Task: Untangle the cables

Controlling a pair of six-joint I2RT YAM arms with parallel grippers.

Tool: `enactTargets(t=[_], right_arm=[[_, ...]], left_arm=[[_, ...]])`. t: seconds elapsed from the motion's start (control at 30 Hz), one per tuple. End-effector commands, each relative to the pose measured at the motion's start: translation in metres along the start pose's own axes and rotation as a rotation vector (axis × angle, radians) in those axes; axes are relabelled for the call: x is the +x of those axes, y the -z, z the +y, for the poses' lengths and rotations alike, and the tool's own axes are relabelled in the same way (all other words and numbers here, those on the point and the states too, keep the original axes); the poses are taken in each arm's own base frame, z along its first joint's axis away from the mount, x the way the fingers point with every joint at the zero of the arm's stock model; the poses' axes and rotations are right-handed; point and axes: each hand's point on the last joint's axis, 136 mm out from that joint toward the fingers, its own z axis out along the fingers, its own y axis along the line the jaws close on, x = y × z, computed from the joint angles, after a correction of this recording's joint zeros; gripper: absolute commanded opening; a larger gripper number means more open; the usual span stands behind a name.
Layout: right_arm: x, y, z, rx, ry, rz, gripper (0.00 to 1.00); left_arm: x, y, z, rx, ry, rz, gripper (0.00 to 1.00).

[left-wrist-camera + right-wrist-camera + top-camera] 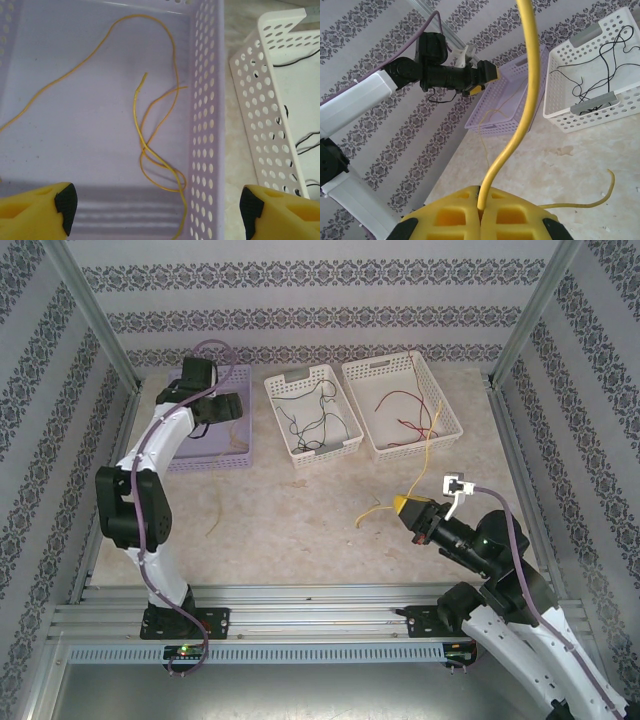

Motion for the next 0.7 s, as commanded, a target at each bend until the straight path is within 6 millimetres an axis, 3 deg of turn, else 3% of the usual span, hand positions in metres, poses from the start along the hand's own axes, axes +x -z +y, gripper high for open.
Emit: enactTargets(t=[0.0,0.13,0.33,0.53,0.67], right_arm=[[-0.007,-0.008,0.004,-0.007,0.009,-0.012,0.00],[-0.014,-0.028,0.015,-0.012,0.027,0.025,0.00],[-0.031,-0.073,0.054,-0.033,0.105,0.119,0.00],[-0.052,-0.138,0.093,-0.090,0.122,0.196,0.00],[-0.063,-0.195,0.110,-0.120,0.119,0.245,0.00]], left_arm=[[-0.002,0.033,0.000,0.052,0.115,-0.046,0.86],[-0.004,0.069,-0.001,0.092,0.172,-0.109,0.90],[0.001,0.141,0.006,0.123,0.223,-0.234,1.00],[0.036,0.199,0.029,0.091,0.230,-0.345,1.00],[0.068,0.227,0.053,0.031,0.227,-0.409,1.00]])
